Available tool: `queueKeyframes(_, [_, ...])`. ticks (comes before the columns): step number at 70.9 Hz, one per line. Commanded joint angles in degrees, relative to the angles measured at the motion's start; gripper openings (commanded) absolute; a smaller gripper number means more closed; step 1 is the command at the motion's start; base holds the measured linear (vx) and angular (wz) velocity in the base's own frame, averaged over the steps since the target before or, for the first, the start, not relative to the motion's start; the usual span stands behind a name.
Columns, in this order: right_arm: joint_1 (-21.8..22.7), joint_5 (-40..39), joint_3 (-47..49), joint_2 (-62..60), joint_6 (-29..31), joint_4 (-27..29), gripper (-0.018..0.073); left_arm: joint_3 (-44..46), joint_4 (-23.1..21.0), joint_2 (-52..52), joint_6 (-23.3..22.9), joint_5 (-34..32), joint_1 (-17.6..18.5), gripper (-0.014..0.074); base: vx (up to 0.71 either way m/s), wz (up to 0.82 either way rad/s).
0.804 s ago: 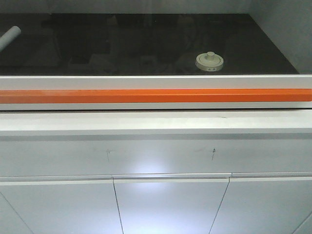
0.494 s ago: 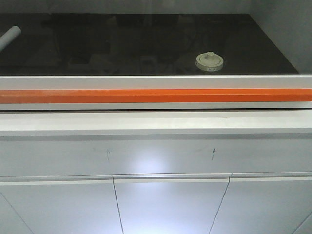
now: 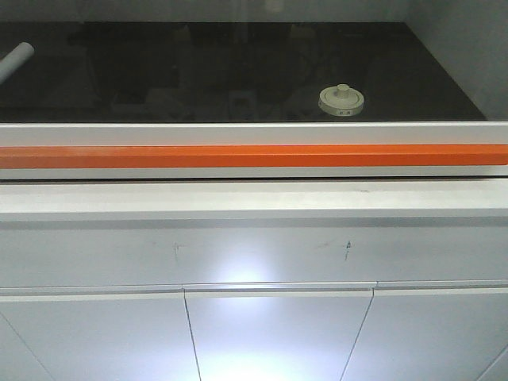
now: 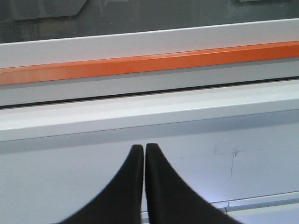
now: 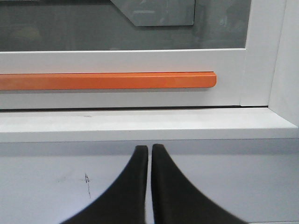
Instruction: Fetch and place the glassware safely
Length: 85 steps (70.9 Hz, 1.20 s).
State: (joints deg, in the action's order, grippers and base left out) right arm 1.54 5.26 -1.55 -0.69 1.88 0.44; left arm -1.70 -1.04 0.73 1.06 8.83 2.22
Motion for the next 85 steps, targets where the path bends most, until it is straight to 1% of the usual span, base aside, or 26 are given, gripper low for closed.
queueKeyframes(1, [0.0,-4.5,-1.1,-0.5,0.2,-0.4,0.0000,-1.5,-0.6,0.6,-0.3,-4.7,0.4,-0.0007,0.00,0.00])
queueKeyframes(31, [0.0,-4.5,-1.1,-0.5,0.2,-0.4,0.0000,-1.5,-0.6,0.6,-0.3,-4.7,0.4,-0.0007,0.00,0.00])
queueKeyframes(47, [0.0,-6.0,-1.1,-0.5,0.4,-0.4,0.0000,-1.5,-0.6,0.6,-0.3,-5.2,0.4,-0.0007,0.00,0.00])
queueKeyframes(61, [0.0,-7.0,-1.1,-0.5,0.1,-0.4,0.0000,-1.5,-0.6,0.6,-0.6,-6.9,0.4,-0.0007,0.00,0.00])
queueKeyframes(65, [0.0,-8.5,-1.1,-0.5,0.1,-0.4,0.0000,-1.5,-0.6,0.6,-1.1,-8.2,0.4,-0.0007,0.00,0.00])
queueKeyframes(75, [0.0,-13.6,-1.0,-0.5,0.2,-0.4,0.0000,-0.8,-0.6,0.6,-4.7,-16.9,0.4,-0.0007,0.00,0.00])
queueKeyframes(79, [0.0,-16.4,-0.6,-0.5,0.2,-0.4,0.0000,0.1,-0.6,0.6,-5.2,-19.4,0.4,-0.0007,0.00,0.00])
queueKeyframes(85, [0.0,-18.6,1.3,-0.5,0.2,-0.4,0.0000,3.1,-0.6,0.5,-5.2,-20.7,0.4,-0.0007,0.00,0.00])
